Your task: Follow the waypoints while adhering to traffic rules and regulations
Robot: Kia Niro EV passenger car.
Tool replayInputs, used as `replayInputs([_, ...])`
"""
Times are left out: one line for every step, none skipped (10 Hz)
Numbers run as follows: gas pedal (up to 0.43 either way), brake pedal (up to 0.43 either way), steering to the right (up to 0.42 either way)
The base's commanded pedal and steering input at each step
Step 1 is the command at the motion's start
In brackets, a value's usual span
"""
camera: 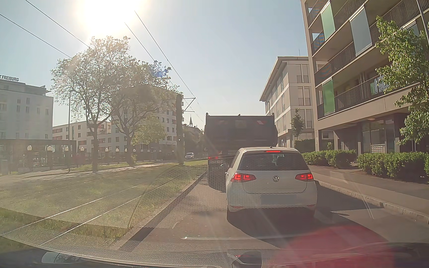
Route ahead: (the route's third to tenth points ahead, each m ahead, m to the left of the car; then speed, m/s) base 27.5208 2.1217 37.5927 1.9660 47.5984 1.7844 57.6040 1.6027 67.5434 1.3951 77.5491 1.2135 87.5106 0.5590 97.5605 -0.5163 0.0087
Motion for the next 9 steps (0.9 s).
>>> replayInputs([0.000,0.134,0.032])
replayInputs([0.000,0.134,0.032])
replayInputs([0.000,0.134,0.032])
replayInputs([0.000,0.134,0.032])
replayInputs([0.000,0.134,0.033])
replayInputs([0.000,0.134,0.032])
replayInputs([0.000,0.134,0.032])
replayInputs([0.000,0.134,0.032])
replayInputs([0.000,0.134,0.032])
